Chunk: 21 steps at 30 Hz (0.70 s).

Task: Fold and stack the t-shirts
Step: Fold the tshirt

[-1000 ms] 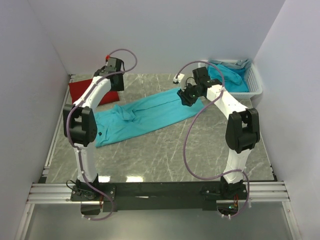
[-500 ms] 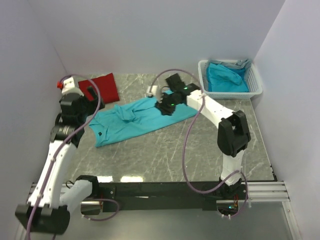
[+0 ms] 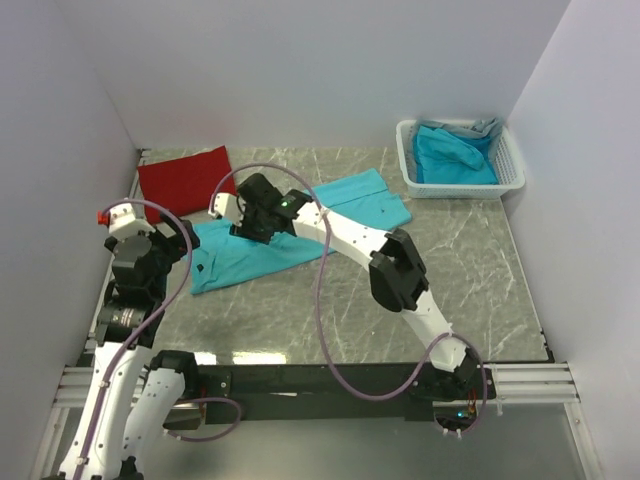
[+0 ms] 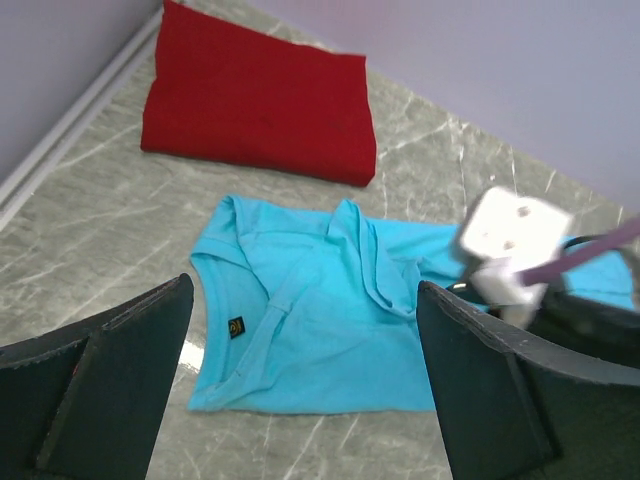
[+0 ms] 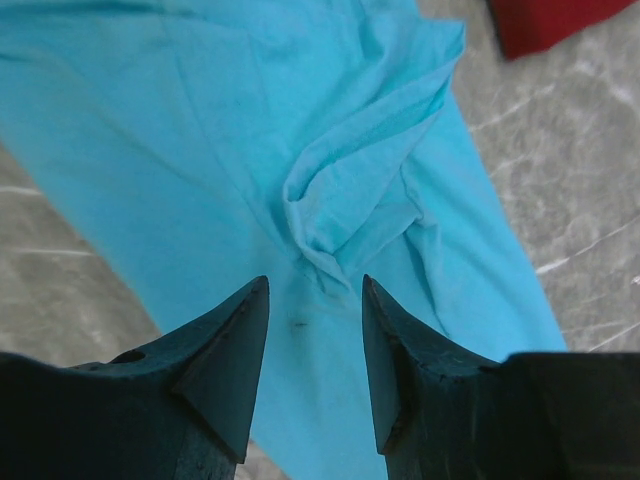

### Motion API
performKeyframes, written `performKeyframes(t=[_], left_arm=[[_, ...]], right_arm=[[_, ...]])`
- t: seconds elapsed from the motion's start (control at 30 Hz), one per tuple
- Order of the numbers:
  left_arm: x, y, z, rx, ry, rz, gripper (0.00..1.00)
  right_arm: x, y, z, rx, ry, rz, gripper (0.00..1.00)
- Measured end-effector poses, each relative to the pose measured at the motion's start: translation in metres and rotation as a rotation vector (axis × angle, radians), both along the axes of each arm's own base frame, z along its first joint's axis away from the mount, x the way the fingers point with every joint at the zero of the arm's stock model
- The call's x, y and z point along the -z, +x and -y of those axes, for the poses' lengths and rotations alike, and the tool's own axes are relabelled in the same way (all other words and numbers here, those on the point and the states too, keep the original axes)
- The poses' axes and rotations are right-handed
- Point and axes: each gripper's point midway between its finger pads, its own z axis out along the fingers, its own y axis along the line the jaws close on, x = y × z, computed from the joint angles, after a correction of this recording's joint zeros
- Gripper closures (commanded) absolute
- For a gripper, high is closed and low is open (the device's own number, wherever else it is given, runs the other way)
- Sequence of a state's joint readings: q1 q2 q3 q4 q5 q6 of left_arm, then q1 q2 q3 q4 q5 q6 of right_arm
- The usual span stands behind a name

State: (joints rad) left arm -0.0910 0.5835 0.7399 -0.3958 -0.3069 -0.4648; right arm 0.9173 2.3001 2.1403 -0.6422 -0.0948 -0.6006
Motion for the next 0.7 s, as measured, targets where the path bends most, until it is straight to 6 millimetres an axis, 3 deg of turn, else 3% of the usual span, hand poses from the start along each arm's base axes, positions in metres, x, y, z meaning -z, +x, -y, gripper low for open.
performKeyframes(t=[0.1, 0.2, 0.57, 0.7], left_arm=[[-0.007, -0.001, -0.001, -0.006, -0.001, 0.029, 0.01], [-0.009, 0.001, -0.001, -0.007, -0.001, 0.038, 0.01], [-0.010, 0.001, -0.002, -0.011, 0.006, 0.043, 0.01], [-0.010, 0.001, -0.002, -0.011, 0.006, 0.044, 0.01]], right_arm=[[0.024, 0.006, 0.004, 0.038, -0.054, 0.002, 0.50], [0.036, 0.009, 0.004, 0.054, -0.082, 0.010, 0.50], [0.037, 0.007, -0.012, 0.054, -0.080, 0.051, 0.53], [0.051, 0.006, -0.014, 0.049, -0.097, 0.041, 0.53]])
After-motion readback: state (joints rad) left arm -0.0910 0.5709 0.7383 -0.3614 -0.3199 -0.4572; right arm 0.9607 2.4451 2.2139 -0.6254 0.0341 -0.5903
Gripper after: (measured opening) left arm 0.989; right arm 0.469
